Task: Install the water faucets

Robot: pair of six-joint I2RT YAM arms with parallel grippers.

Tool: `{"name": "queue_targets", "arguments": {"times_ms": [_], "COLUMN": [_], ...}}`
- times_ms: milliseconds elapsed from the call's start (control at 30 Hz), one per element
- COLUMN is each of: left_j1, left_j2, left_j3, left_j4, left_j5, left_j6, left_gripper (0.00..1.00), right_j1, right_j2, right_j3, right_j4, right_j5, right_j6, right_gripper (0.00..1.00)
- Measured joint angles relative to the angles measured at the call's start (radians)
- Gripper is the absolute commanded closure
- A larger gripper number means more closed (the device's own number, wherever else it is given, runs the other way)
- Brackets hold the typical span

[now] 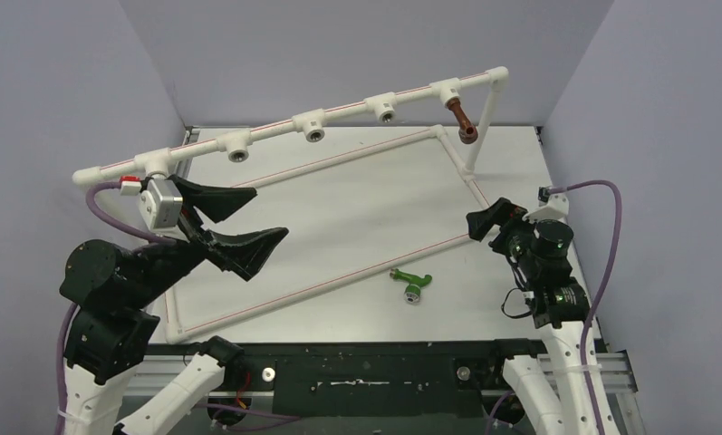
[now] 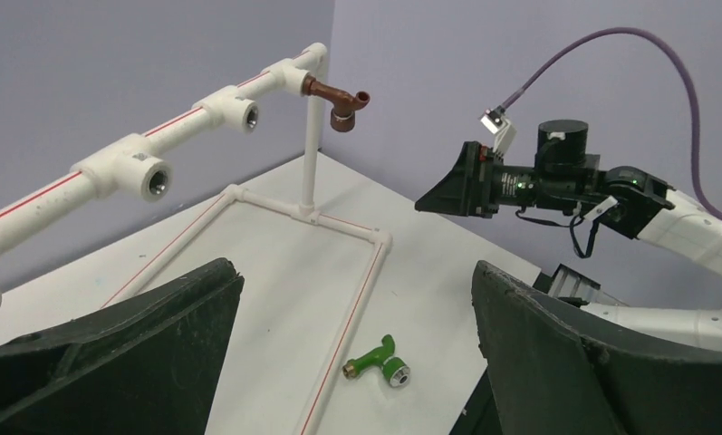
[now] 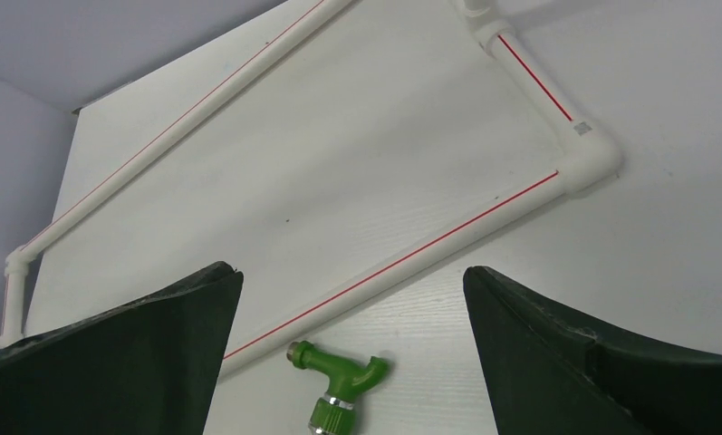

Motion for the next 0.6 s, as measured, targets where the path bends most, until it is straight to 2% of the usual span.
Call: {"name": "queue_targets", "arguments": {"times_ms": [233, 367, 600], "left_j1": [0.000, 0.000, 0.000], "left_j2": [-0.011, -0.020, -0.031], "left_j3": [-0.018, -0.052, -0.090], "left_j4": [-0.073, -0.104, -0.175], "left_j5": [-0.023, -0.030, -0.050], "left_j6": [0.000, 0.000, 0.011], "left_gripper": [0.03, 0.03, 0.03], "right_j1": [0.000, 0.000, 0.049], "right_j2": [0.054, 0.064, 0.051], "right_j3": [0.111, 0.098, 0.045], "right_j4": [-0.070, -0.108, -0.144], "right_j5": [-0.101, -0.153, -0.145], "right_j6": [-0.051, -0.079, -0.103], "right_gripper": [0.00, 0.00, 0.07]}}
